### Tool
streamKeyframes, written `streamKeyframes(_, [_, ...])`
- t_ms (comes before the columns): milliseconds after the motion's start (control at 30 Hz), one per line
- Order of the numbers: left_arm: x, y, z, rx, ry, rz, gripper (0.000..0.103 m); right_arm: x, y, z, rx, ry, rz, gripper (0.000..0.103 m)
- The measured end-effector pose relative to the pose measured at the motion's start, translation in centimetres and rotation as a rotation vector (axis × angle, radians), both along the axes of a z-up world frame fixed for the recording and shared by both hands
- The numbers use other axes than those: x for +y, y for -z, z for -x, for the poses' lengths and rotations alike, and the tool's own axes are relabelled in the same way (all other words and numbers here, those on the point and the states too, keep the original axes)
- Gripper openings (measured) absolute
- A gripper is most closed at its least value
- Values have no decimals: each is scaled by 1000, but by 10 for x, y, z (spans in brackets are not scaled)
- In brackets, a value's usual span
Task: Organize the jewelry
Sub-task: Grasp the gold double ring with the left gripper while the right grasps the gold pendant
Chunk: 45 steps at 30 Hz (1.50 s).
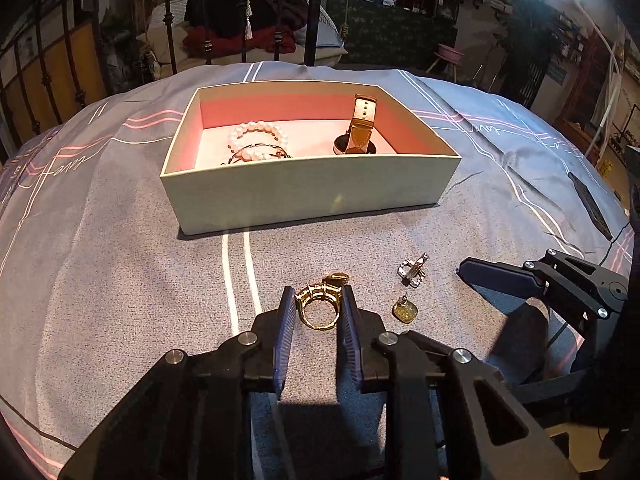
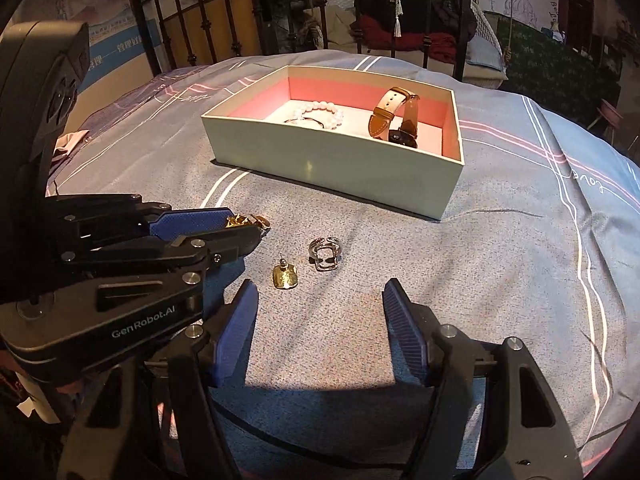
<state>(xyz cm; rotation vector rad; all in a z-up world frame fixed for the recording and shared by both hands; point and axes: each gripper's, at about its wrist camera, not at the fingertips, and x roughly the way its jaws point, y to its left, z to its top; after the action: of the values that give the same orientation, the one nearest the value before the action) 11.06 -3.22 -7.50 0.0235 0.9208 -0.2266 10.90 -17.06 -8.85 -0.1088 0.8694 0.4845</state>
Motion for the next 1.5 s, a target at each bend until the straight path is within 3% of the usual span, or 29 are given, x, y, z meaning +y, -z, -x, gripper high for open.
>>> streamKeyframes(233, [6, -3, 3, 1, -16, 4, 23, 2, 0, -2, 10, -4, -3, 60])
streamKeyframes(367, [14, -7, 3, -3, -36, 10, 23, 7, 0, -1, 17, -14, -11, 45])
streamKeyframes(533, [19, -8, 2, 0, -50, 23, 23, 17, 0, 0, 17, -32, -8, 43])
streamKeyframes(733, [18, -9, 4, -3, -44, 27, 23, 18, 1, -4, 26, -53, -25, 18])
streamKeyframes(800, [18, -10, 5, -4, -43, 31, 23, 17, 0, -3, 27, -56, -30, 13])
streamKeyframes(1500, [10, -39, -3, -63, -29, 50, 23, 4, -26, -4, -46, -19, -66, 12])
